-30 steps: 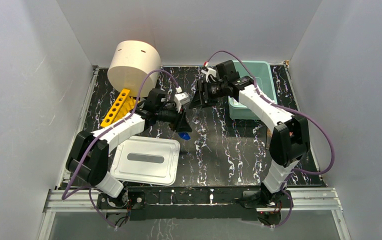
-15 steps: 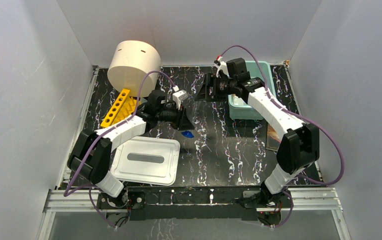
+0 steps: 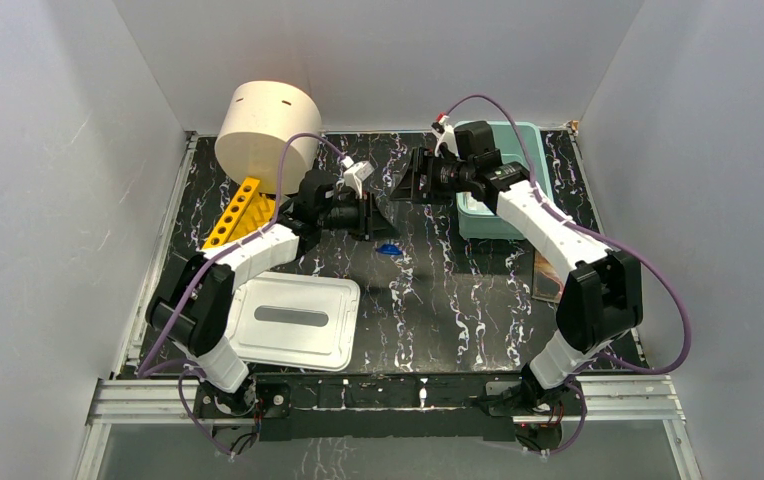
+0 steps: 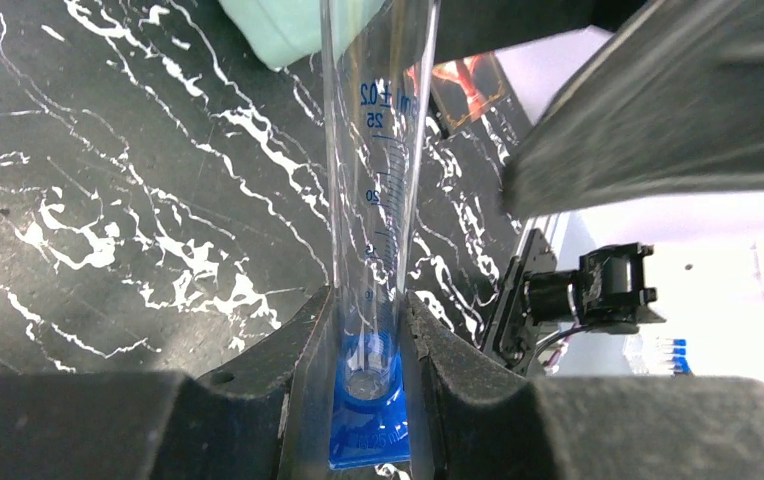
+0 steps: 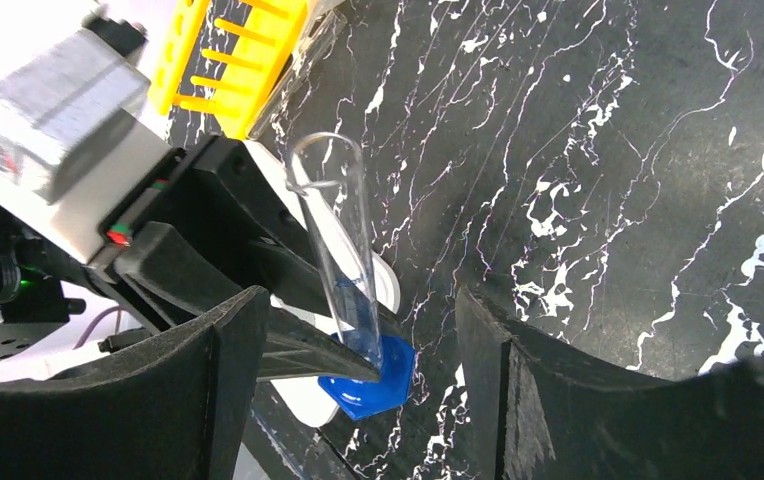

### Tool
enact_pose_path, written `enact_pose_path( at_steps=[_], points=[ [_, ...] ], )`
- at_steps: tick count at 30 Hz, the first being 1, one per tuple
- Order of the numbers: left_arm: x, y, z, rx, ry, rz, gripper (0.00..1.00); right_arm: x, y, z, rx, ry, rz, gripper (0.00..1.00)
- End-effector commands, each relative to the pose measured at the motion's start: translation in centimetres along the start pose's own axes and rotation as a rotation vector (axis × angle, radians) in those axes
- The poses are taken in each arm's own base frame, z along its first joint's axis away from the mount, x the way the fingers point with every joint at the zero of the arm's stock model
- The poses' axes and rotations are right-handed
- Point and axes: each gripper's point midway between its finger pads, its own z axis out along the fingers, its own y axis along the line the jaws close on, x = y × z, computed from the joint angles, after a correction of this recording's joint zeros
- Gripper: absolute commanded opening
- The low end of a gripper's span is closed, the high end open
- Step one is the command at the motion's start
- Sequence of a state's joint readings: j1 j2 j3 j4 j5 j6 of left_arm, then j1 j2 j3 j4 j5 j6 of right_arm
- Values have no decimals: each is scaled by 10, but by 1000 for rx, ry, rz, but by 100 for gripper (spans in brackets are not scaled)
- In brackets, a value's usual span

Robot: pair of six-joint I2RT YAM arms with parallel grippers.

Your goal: Organize the chemistry lab equipment

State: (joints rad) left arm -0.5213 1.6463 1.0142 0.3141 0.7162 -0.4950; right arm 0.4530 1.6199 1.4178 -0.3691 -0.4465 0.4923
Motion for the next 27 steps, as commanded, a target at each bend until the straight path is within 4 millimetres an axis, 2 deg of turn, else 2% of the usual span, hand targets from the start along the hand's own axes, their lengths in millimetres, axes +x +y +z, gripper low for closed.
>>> enact_pose_path(
  at_steps=[1,11,17,22,24,27],
  points=[
    [-32,-25,2,64,-79,2,6,-5,5,3,-32,-23,2,75],
    [-39,-31,4,100,-96,-12,6,3,3,12,-64,-24,29,62],
    [-42,-37,4,133,-113,-20,6,9,9,20,-116,-10,38,55],
    [-42,-36,5,124,-112,-23,7,7,15,19,-147,-20,41,33],
    [-41,-34,5,116,-110,-35,14,4,18,17,-158,-32,28,23],
    [-44,-40,3,131,-117,-36,36,-5,19,13,-137,-62,7,19]
  ],
)
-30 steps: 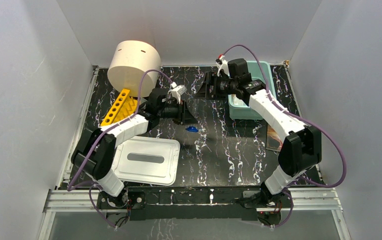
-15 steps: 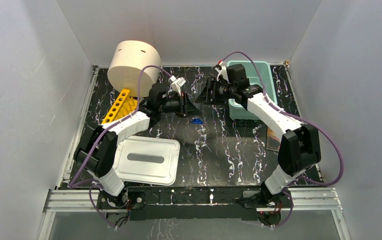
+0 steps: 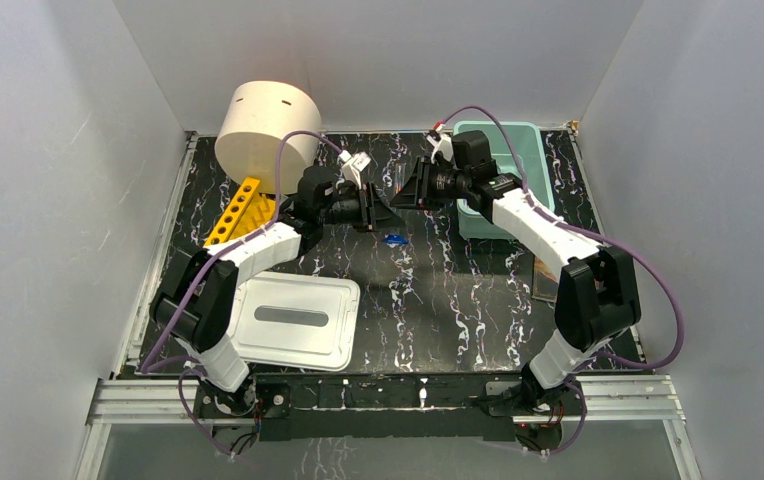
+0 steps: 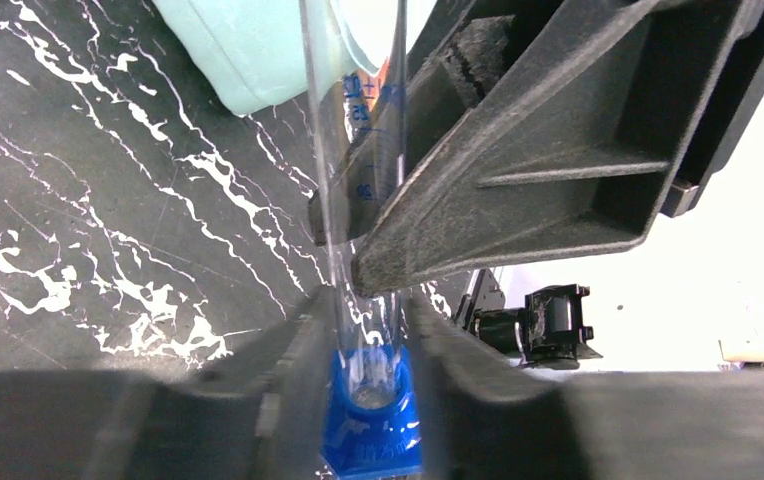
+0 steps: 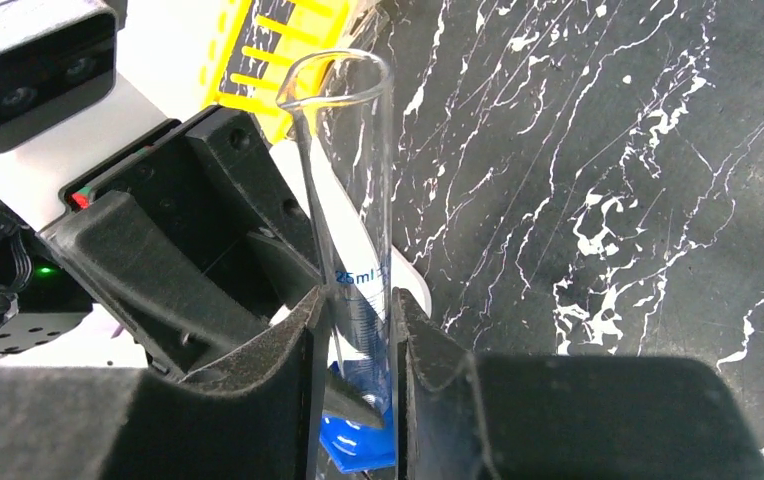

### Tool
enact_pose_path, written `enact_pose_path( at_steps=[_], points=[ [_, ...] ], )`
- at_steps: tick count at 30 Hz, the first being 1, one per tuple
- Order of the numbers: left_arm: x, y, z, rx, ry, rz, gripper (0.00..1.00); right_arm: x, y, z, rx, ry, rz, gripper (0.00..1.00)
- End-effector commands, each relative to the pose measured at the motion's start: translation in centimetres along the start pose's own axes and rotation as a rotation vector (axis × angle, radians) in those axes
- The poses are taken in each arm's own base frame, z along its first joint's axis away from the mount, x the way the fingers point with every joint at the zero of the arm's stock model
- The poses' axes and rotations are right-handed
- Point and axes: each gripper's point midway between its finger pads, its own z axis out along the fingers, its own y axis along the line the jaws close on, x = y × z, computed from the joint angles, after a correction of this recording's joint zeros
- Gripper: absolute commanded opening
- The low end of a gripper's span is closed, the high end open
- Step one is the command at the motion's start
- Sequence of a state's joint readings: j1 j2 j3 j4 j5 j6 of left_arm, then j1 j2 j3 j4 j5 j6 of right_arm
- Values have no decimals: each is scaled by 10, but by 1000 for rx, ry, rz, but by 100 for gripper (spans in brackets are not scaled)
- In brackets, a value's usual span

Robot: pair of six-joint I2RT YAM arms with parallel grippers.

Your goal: Organize the chemistry lab equipment

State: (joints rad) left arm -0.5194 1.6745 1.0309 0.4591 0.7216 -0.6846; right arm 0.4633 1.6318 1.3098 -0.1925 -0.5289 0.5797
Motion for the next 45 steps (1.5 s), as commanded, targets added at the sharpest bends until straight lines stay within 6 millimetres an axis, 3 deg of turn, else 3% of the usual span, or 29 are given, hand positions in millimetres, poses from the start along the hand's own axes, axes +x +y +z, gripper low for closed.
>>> enact_pose_path(
  at_steps=[1,4,8,12,16,23,28,31,35,45],
  points=[
    [-18,-29,-2,76,-35,65,43,-22,16,-6,-22,-80,-66,20],
    [-24,-31,-5,57,-52,71,61,-38,13,-17,46,-116,-130,19],
    [-38,-41,-13,50,-104,98,72,-67,-1,-38,147,-178,-200,20],
    [-57,-51,-20,38,-156,142,77,-103,-18,-71,233,-267,-242,21],
    [-64,-49,-24,-10,-172,162,78,-133,-45,-108,381,-356,-265,21],
    [-61,-37,-23,-64,-155,143,78,-139,-97,-137,653,-429,-188,21],
    [-64,-35,-19,-65,-143,139,78,-146,-118,-155,765,-472,-164,21],
    [-64,-34,-18,-70,-135,155,78,-146,-133,-153,792,-443,-178,21],
    [-68,-32,-20,-96,-145,187,78,-129,-161,-130,786,-327,-298,21],
    [-68,-27,-22,-132,-126,205,79,-108,-203,-83,738,-151,-303,21]
  ],
)
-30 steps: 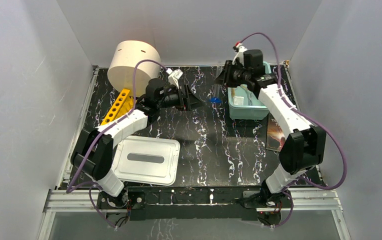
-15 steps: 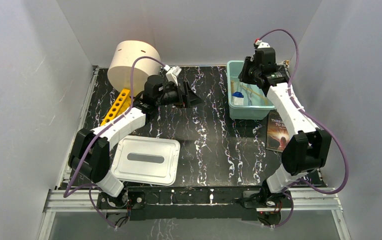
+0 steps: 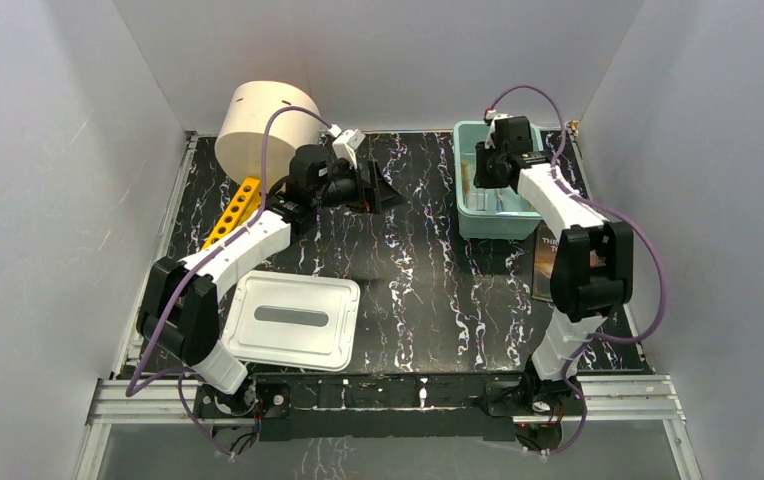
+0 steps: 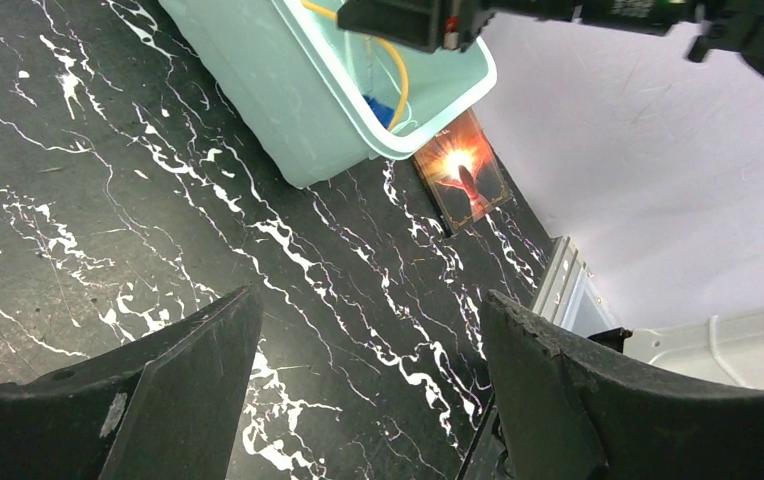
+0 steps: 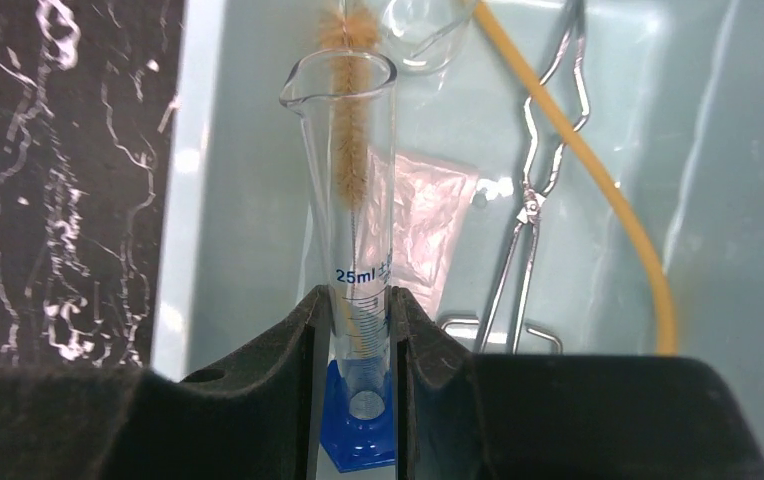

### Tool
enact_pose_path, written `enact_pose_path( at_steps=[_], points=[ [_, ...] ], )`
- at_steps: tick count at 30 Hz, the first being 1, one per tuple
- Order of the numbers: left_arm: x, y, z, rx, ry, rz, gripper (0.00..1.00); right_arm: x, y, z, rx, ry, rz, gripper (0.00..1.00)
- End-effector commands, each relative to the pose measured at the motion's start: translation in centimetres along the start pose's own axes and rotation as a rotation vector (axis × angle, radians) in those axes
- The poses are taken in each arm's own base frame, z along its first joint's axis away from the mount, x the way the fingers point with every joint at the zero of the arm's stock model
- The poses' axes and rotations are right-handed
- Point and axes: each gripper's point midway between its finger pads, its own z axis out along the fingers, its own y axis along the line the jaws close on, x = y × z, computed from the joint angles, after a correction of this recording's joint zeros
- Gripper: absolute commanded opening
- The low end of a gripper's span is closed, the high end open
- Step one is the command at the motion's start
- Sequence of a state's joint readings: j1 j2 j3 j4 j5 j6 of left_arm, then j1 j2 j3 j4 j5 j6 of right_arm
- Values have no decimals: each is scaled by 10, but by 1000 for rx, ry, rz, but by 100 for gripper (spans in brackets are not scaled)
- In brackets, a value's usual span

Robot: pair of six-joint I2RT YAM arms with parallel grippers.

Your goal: Organize the chemistry lab equipment

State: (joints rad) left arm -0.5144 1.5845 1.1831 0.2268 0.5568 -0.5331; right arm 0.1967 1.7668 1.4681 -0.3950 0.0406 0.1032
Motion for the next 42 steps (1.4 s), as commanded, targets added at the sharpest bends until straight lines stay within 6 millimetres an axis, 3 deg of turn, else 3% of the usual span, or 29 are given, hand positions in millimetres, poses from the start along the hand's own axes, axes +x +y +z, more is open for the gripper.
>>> enact_pose_path(
  at_steps=[1,8,19,33,39,42],
  points=[
    [-14,-5,-3,-1,-22,48,79,-17,2,13,-32,-21,-60,21],
    [-10,1,-5,-35,-7,62,79,-3,-12,36,-65,61,-27,21],
    [-8,7,-5,-61,2,77,80,22,-25,51,-122,139,72,25],
    [-3,16,-7,-116,57,59,81,24,-28,66,-109,180,141,34],
    [-2,21,-16,-176,68,84,81,27,-43,68,-11,196,176,38],
    [-1,21,-18,-178,68,79,82,29,-43,68,-6,206,186,46]
  ],
)
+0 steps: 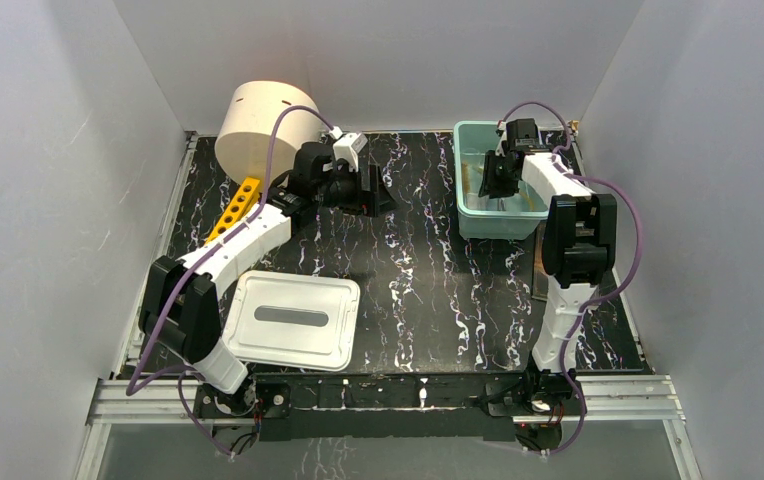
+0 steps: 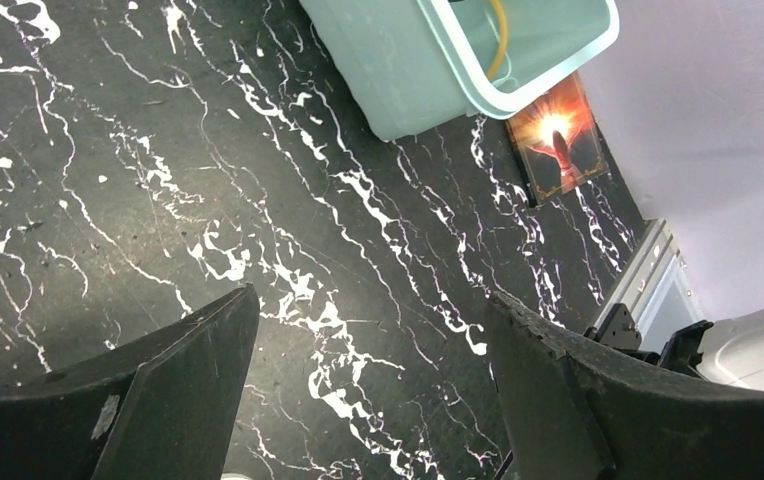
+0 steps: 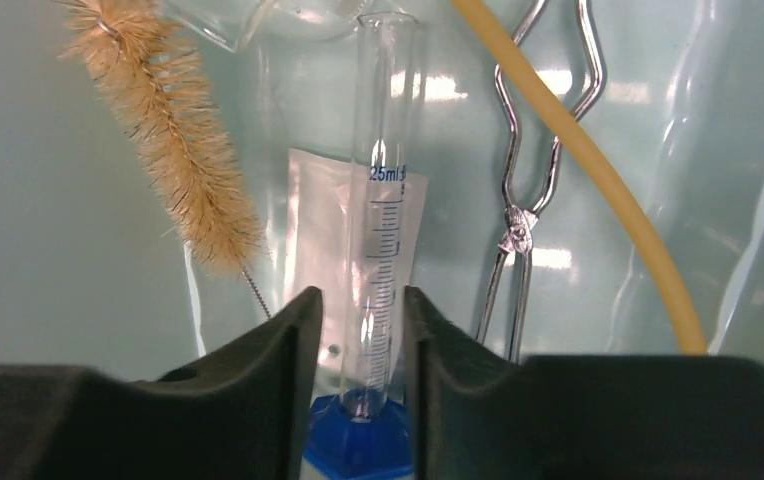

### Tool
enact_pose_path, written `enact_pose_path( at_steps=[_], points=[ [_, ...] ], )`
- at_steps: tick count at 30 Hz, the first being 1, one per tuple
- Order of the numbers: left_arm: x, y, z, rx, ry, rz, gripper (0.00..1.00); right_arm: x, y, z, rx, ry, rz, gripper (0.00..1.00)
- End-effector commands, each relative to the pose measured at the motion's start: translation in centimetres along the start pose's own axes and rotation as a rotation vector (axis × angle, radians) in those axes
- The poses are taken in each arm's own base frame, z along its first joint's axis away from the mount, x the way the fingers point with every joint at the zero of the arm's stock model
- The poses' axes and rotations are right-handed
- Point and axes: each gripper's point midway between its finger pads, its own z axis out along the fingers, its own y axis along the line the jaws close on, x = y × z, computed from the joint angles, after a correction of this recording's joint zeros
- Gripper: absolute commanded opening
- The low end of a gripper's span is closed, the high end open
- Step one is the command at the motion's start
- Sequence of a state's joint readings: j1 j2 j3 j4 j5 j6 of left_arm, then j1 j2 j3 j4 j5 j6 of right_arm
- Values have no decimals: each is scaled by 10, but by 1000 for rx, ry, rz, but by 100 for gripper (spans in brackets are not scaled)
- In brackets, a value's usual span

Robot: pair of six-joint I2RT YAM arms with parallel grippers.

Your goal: Organize the chemistry lab equipment

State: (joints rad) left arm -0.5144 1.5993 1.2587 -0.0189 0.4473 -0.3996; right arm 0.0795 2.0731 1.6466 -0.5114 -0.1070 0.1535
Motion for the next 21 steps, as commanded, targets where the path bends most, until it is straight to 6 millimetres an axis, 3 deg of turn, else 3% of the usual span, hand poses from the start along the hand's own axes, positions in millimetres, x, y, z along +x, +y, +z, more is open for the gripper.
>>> enact_pose_path(
  at_steps=[1,7,11,14,17,21],
  points=[
    [-13,-6,-13,-10,-29,30,82,-17,-3,-9,32,-38,28,51],
    [-13,-6,-15,-13,-31,27,82,-20,-1,-18,28,-60,22,55],
    [-14,-2,-16,-42,-34,21,84,-31,7,-36,6,-102,41,55],
    [-16,16,-18,-149,-59,1,87,-45,19,-60,-15,-165,36,58],
    [-19,40,-27,-297,-94,-16,98,-57,28,-85,-14,-230,43,62],
    [-21,60,-38,-419,-120,-9,98,-67,46,-117,-4,-312,21,65]
  ],
)
